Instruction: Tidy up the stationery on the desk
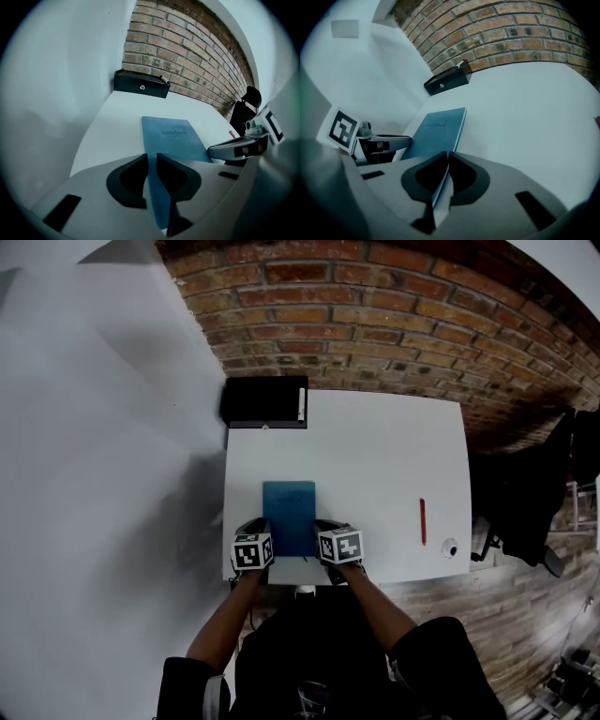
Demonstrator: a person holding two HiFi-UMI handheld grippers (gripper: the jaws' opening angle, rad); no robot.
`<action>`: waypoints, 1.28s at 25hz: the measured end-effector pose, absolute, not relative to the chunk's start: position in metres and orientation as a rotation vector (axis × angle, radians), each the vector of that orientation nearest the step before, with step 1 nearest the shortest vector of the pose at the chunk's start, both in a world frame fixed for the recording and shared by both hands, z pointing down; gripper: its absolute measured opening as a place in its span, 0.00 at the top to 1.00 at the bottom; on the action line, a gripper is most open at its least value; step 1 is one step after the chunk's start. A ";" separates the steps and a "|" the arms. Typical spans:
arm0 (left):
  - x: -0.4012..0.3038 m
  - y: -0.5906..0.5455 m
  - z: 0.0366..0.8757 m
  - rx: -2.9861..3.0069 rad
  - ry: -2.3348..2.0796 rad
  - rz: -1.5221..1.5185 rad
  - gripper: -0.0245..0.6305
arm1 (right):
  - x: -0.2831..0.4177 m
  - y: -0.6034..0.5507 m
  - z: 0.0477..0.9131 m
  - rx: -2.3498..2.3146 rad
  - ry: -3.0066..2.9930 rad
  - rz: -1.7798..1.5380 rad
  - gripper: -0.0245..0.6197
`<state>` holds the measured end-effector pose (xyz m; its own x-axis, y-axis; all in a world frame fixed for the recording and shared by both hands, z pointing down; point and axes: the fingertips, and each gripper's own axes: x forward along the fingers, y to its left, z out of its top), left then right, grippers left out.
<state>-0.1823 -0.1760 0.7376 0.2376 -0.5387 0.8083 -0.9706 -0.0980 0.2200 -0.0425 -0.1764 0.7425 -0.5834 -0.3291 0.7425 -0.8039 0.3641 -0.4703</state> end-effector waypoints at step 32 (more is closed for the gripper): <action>-0.054 -0.201 0.661 2.266 -1.230 0.666 0.93 | 0.082 -0.182 0.655 1.465 -2.255 0.698 0.92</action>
<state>-0.0544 -0.2010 0.6606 0.4790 -0.6270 0.6143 -0.8572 -0.4847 0.1737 0.0821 -0.1818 0.6548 -0.3965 -0.7389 0.5448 -0.9174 0.3399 -0.2067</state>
